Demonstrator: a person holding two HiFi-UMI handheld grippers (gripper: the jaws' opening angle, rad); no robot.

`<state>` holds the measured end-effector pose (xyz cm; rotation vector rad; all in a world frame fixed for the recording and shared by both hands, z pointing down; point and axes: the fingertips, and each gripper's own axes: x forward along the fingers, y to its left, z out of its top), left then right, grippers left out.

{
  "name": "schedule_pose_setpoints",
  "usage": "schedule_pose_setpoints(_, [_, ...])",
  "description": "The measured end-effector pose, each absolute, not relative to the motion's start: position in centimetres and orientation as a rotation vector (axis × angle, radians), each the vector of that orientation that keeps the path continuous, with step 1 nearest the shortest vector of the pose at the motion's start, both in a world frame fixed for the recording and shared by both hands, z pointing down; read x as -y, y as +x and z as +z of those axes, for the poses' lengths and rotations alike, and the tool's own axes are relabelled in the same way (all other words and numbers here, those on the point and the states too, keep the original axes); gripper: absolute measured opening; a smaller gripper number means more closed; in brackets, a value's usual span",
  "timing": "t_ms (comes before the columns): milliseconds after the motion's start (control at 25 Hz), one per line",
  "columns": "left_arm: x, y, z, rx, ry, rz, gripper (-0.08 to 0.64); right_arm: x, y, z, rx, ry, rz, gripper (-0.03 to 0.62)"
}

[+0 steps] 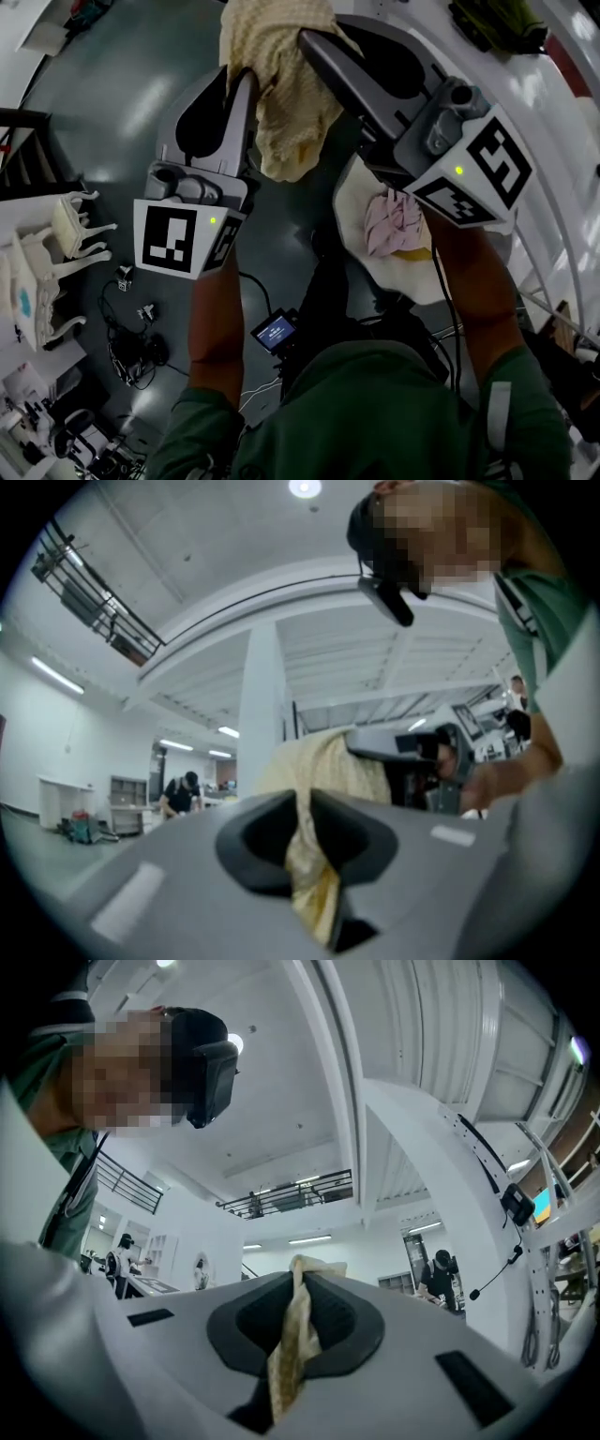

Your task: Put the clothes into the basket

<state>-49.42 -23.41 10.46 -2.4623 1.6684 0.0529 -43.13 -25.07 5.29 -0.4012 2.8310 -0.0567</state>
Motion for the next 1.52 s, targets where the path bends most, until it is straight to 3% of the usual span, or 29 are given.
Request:
schedule_pose_setpoints(400, [27.8,-54.6,17.3,-1.724,-2.539,0.001,0.048,29.6,-49.7,12.6,-2.881,-0.447,-0.199,0.02])
schedule_pose_setpoints(880, [31.3,-59.5,31.4,-1.885,-2.588,-0.256,0.048,35.0,-54.0,29.0,-3.034,-0.546,-0.464,0.021])
schedule_pose_setpoints(1120, [31.1,-60.8,38.4,-2.003,-2.63,-0.35,0.048,35.5,-53.5,42.0,-3.245,-0.664,-0.72,0.021])
schedule_pose_setpoints(1240, [30.9,-61.1,40.1,-2.03,-2.647,-0.366,0.048,35.4,-52.7,47.8,-3.324,-0.705,-0.854,0.075])
schedule_pose_setpoints(1520, [29.6,-57.6,41.6,-2.009,-2.66,-0.323,0.048,33.8,-48.5,49.7,-3.265,-0.78,-0.834,0.075])
